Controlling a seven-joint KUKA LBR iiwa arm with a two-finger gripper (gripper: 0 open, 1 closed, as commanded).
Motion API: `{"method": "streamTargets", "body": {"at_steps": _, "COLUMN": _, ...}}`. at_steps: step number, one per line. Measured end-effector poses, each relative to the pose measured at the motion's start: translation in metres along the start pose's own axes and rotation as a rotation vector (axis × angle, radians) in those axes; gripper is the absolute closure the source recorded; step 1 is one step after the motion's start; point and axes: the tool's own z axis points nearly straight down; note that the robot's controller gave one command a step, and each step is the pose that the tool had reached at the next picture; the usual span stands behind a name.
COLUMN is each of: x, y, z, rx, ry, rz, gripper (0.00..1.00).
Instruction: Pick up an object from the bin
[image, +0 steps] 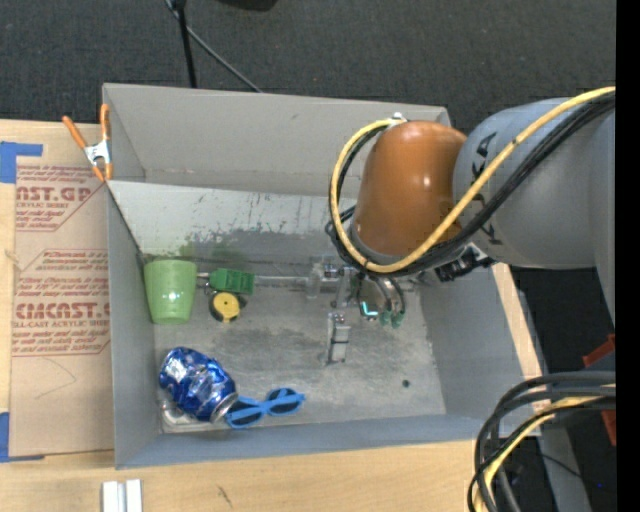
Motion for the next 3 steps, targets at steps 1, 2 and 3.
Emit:
{"method": "streamTargets", "body": {"at_steps": 1, "x": 0.033, "y": 0.036, "z": 0.021, "rx": 0.000, "ry": -0.004, "rz": -0.239, "gripper": 0.00}}
{"method": "streamTargets", "body": {"at_steps": 2, "x": 0.041, "y": 0.124, "z": 0.085, "rx": -0.003, "ry": -0.002, "rz": -0.260, "gripper": 0.00}}
{"method": "streamTargets", "body": {"at_steps": 3, "x": 0.048, "y": 0.168, "z": 0.080, "rx": 0.002, "ry": -0.008, "rz": -0.405, "gripper": 0.00}}
